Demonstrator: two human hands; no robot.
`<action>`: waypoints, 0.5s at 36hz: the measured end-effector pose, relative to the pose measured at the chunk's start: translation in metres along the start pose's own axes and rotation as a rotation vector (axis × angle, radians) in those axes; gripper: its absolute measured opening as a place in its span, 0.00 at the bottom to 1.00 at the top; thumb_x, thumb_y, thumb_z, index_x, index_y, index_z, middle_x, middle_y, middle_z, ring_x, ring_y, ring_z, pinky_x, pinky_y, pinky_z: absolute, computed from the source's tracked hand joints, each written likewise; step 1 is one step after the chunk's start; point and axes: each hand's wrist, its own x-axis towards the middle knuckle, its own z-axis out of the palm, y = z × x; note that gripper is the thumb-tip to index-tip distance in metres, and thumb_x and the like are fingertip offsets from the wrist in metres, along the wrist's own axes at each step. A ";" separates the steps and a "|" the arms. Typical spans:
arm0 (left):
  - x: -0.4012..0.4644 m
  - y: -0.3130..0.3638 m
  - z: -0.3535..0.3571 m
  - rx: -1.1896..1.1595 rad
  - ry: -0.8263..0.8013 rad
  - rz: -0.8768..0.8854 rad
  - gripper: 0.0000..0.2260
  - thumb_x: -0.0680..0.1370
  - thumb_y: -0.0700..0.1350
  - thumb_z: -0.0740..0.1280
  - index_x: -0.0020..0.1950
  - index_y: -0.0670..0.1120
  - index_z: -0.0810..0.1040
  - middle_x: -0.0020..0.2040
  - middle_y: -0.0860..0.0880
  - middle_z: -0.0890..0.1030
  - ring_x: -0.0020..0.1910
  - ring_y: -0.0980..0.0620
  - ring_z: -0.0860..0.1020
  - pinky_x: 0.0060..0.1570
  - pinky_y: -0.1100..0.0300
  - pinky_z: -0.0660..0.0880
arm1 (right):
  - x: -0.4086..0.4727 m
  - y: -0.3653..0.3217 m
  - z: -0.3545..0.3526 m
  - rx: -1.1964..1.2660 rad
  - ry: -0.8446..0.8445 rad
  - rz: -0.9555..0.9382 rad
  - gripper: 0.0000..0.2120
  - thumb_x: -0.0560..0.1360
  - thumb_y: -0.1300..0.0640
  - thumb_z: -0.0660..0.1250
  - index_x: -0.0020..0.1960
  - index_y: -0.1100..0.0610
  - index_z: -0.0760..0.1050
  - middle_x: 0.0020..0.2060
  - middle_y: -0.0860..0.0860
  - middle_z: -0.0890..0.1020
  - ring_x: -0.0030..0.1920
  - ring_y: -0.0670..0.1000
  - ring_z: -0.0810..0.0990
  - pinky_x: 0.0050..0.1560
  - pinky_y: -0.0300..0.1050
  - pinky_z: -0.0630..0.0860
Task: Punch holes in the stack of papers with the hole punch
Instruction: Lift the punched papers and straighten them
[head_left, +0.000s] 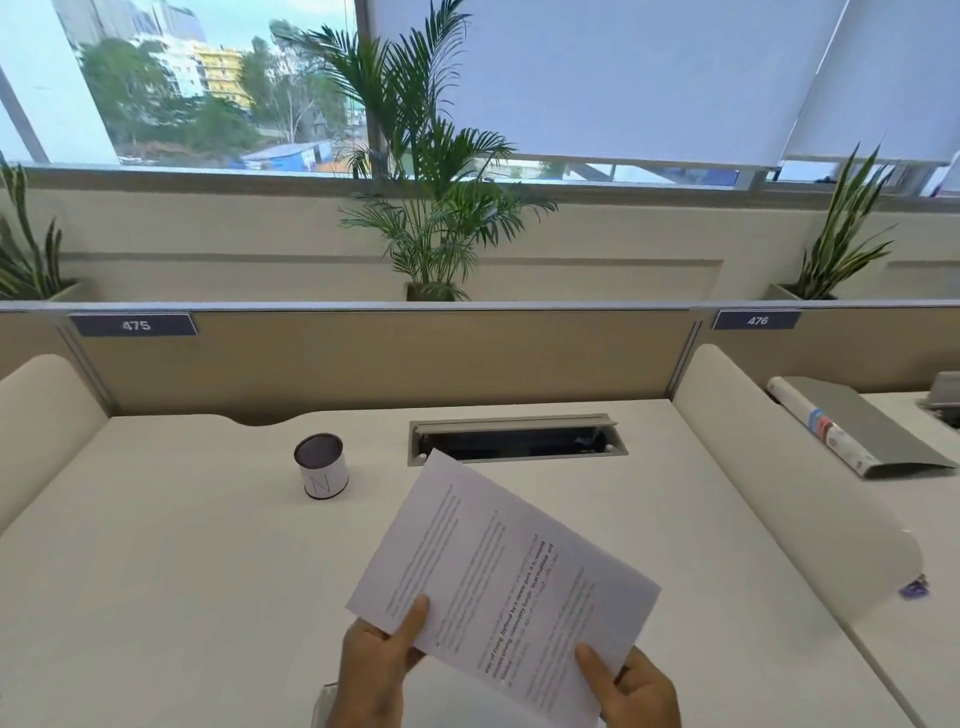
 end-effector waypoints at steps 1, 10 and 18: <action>0.004 0.006 -0.004 0.016 0.003 0.012 0.21 0.66 0.44 0.82 0.58 0.47 0.85 0.53 0.47 0.91 0.49 0.43 0.90 0.49 0.44 0.87 | 0.001 -0.003 -0.003 -0.015 0.002 -0.007 0.04 0.74 0.66 0.79 0.48 0.62 0.86 0.36 0.50 0.91 0.34 0.48 0.89 0.33 0.35 0.82; 0.020 0.036 -0.004 0.385 -0.230 0.169 0.13 0.77 0.42 0.77 0.62 0.49 0.86 0.55 0.49 0.91 0.53 0.47 0.89 0.48 0.59 0.86 | 0.012 -0.017 -0.027 -0.072 0.066 -0.105 0.03 0.74 0.65 0.79 0.45 0.60 0.87 0.33 0.44 0.89 0.32 0.41 0.87 0.32 0.28 0.79; 0.017 -0.004 0.010 0.596 -0.265 0.322 0.13 0.79 0.33 0.74 0.54 0.51 0.87 0.50 0.57 0.91 0.48 0.61 0.87 0.50 0.67 0.82 | 0.017 0.028 -0.015 -0.064 0.201 -0.073 0.15 0.71 0.64 0.82 0.32 0.49 0.83 0.23 0.42 0.82 0.24 0.36 0.77 0.28 0.24 0.70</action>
